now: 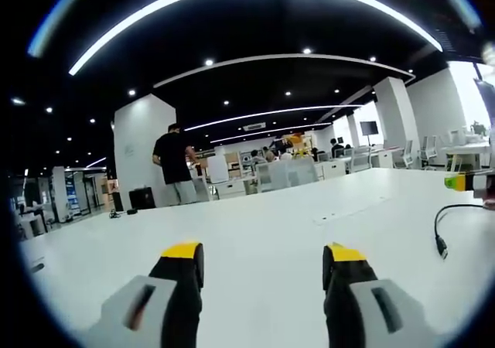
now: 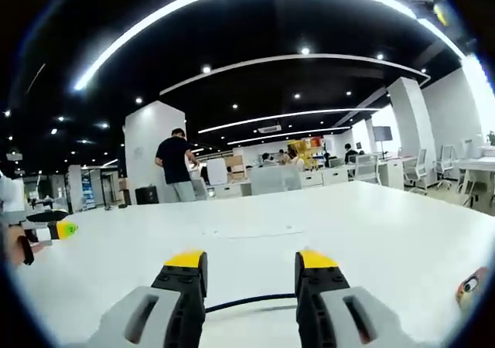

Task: Find the data cable on the table. Grasp the USB connector end of the cable and insert it into the USB port on the table

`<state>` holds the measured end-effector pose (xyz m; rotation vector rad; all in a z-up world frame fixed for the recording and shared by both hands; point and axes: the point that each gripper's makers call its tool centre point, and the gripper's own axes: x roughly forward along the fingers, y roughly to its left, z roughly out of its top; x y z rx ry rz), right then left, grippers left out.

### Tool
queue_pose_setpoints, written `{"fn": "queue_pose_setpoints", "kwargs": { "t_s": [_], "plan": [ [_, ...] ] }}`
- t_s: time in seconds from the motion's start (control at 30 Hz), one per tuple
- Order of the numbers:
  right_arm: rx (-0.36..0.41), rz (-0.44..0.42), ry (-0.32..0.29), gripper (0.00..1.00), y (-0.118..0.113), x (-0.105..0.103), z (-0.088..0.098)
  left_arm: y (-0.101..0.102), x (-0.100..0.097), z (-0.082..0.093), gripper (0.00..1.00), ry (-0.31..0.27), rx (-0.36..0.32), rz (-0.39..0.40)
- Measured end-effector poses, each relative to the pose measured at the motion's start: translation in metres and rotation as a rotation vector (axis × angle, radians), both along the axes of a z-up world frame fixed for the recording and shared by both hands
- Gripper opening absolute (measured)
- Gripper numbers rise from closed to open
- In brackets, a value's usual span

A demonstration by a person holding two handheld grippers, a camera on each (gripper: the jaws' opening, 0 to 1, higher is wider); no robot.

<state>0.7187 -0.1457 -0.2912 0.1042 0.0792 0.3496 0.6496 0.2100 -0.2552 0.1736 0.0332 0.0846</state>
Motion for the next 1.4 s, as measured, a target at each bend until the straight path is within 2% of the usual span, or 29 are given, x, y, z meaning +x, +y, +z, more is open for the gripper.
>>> {"fn": "queue_pose_setpoints", "kwargs": {
  "t_s": [0.23,0.4,0.5,0.6,0.63,0.7,0.83,0.97,1.03,1.4],
  "plan": [
    [-0.016,0.097,0.071,0.41,0.023,-0.003,-0.016,0.001,0.0,-0.001,0.62,0.006,0.006,0.0],
    [-0.112,0.166,0.111,0.38,0.038,-0.008,-0.03,0.001,0.0,-0.001,0.61,0.005,0.006,-0.003],
    [-0.133,0.192,0.132,0.37,0.043,-0.009,-0.036,0.001,0.0,0.0,0.61,0.002,0.003,-0.006],
    [-0.104,0.205,0.157,0.34,0.042,-0.012,-0.036,0.001,0.0,0.001,0.61,0.003,0.002,-0.007],
    [-0.049,0.202,0.183,0.34,0.043,-0.013,-0.036,0.001,0.0,0.0,0.61,0.004,0.003,-0.007],
    [0.007,0.219,0.225,0.32,0.046,-0.016,-0.039,0.0,0.0,0.0,0.61,0.005,0.003,-0.008],
    [-0.001,0.203,0.259,0.29,0.044,-0.015,-0.045,-0.001,0.0,0.0,0.61,0.008,0.006,-0.013],
    [0.045,0.205,0.296,0.29,0.045,-0.016,-0.051,-0.001,-0.001,0.0,0.61,0.007,0.007,-0.012],
    [0.032,0.204,0.327,0.28,0.045,-0.016,-0.058,-0.001,-0.001,0.0,0.61,0.009,0.008,-0.011],
    [0.048,0.167,0.416,0.25,0.043,-0.007,-0.077,-0.006,-0.004,0.004,0.61,-0.001,0.009,-0.027]
  ]
}}
